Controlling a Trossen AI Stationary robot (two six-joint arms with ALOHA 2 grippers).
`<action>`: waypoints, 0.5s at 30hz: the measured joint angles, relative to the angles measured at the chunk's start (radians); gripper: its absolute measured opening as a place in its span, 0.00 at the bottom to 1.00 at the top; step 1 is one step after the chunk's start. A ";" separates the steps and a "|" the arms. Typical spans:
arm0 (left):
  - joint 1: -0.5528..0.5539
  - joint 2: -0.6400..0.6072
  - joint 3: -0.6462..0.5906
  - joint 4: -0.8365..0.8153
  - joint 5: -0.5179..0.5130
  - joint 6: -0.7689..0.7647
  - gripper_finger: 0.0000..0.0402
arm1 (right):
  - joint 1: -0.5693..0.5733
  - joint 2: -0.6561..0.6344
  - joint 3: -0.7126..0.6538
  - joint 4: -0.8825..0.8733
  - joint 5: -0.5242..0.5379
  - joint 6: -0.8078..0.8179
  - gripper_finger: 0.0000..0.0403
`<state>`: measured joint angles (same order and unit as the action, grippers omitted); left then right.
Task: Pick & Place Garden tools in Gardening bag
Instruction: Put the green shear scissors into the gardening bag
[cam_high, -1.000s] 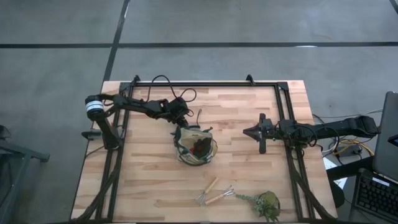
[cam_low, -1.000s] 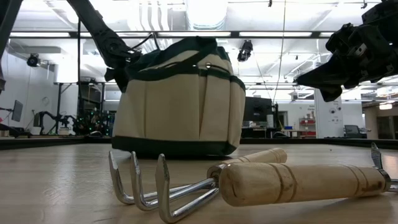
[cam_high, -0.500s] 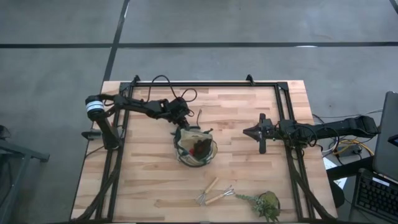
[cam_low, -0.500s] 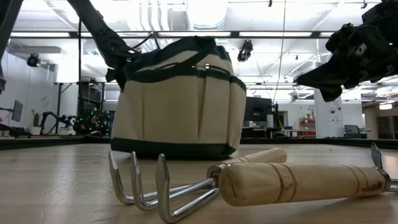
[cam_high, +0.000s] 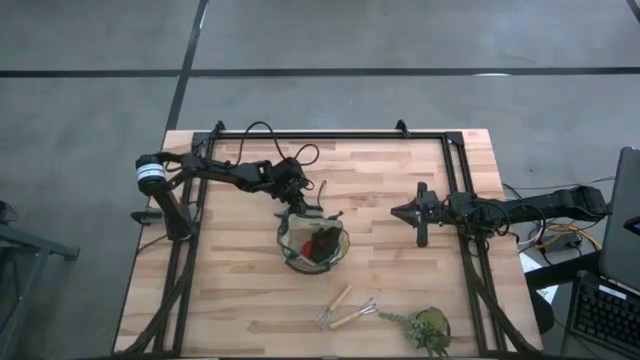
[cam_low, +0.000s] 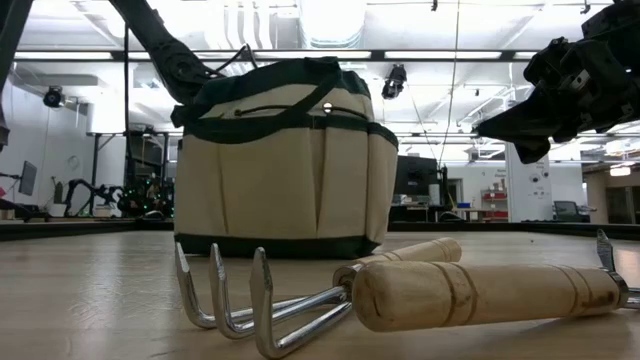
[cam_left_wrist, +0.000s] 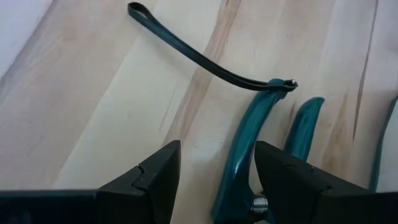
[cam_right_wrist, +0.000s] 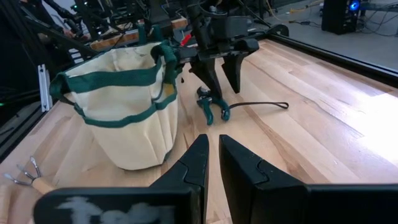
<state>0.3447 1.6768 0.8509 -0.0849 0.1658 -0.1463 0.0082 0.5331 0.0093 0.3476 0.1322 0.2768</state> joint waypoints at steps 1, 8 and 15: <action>-0.001 0.000 0.000 0.000 0.000 0.000 0.52 | 0.000 0.000 0.000 0.000 0.000 0.000 0.08; -0.001 0.000 0.000 0.003 0.000 0.000 0.52 | 0.000 0.000 0.000 0.000 0.000 0.000 0.08; -0.001 0.000 -0.001 0.003 -0.023 0.013 0.52 | 0.000 0.000 0.000 0.000 0.000 0.000 0.08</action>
<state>0.3439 1.6768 0.8500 -0.0818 0.1424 -0.1334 0.0086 0.5331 0.0093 0.3473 0.1326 0.2768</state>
